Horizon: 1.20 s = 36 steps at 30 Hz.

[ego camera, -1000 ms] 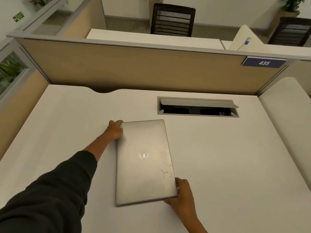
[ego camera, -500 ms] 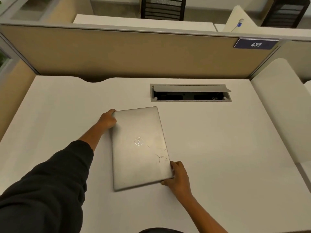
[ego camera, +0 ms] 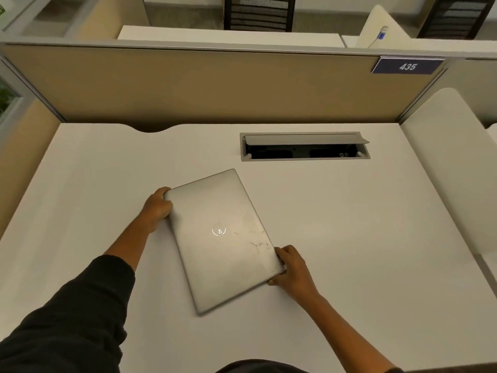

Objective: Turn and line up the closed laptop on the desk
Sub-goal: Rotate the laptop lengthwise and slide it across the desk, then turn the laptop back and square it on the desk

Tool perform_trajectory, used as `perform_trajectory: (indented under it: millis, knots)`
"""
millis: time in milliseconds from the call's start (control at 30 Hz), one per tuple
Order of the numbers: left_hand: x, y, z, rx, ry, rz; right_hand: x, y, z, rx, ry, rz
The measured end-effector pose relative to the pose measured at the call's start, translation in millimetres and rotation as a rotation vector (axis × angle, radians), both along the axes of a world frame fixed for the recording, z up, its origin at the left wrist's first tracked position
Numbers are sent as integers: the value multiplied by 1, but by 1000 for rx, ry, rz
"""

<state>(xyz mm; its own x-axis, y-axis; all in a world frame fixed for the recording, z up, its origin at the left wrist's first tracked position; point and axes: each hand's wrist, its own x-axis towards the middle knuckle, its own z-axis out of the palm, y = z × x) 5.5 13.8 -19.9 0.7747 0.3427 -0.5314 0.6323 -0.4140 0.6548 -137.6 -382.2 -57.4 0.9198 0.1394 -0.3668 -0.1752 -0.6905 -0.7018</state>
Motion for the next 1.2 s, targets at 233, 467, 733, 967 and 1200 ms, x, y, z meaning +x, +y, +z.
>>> perform_trajectory:
  millis: [233, 467, 733, 967, 1200]
  knots:
    - [-34, 12, -12, -50, -27, 101, 23, -17, 10, -19, -8, 137]
    - [-64, 9, -15, -145, -70, 203, 51, -36, 26, -54, -26, 252]
    - [-96, -7, -19, -233, -93, 300, 90, -55, 52, -134, -13, 381]
    - [-111, -20, -17, -295, -107, 355, 108, -61, 64, -204, -13, 452]
    - [-105, -10, -15, -251, -58, 354, 86, -63, 51, -96, -31, 95]
